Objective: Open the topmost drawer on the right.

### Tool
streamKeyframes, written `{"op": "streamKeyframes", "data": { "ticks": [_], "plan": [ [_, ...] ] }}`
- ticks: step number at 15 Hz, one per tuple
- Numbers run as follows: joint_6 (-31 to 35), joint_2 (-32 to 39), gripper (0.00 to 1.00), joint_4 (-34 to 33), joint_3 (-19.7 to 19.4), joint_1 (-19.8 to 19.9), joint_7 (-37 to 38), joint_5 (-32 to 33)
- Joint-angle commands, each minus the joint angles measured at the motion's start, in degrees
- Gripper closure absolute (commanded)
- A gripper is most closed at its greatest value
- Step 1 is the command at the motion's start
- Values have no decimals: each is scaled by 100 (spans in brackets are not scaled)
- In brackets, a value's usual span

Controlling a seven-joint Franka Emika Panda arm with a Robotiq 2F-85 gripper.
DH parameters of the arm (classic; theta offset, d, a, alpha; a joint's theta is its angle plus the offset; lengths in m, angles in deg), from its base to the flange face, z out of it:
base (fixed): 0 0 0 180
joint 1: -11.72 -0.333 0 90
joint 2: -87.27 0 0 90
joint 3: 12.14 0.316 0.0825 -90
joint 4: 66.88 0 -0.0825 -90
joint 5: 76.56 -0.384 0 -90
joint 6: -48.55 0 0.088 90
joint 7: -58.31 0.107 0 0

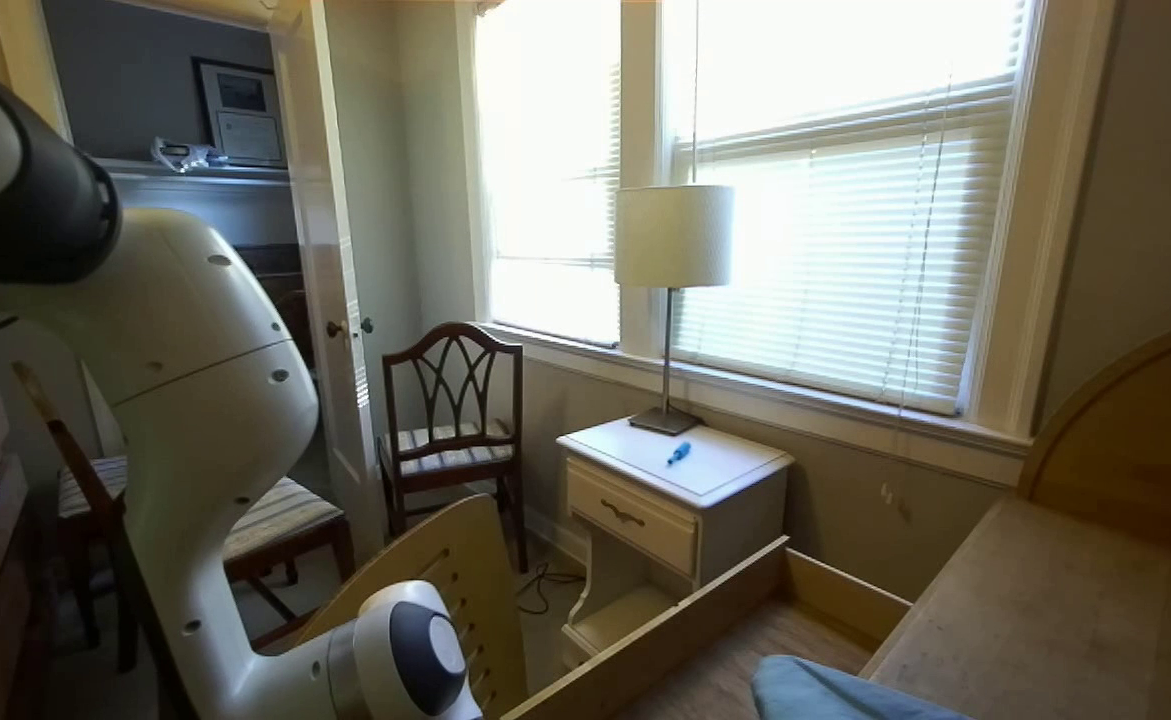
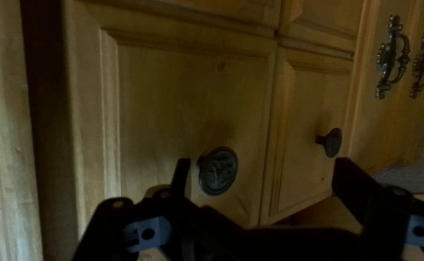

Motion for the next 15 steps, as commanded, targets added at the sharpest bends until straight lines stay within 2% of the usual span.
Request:
{"op": "streamKeyframes", "data": {
  "ticks": [1, 5, 6, 8, 10, 11, 15],
  "plan": [
    [-421, -7, 0, -77, 42, 4, -66, 75],
    [-828, 76, 2, -219, 101, 14, -68, 106],
    [-904, 100, 26, -263, 124, 30, -84, 113],
    [-1007, 146, 31, -338, 143, 36, -101, 148],
    [-1125, 263, 47, -505, 128, 33, -135, 226],
    [-1189, 337, 17, -618, 138, 32, -184, 266],
    [-1784, 703, 1, -1093, 210, -18, -440, 271]
  ]
}}
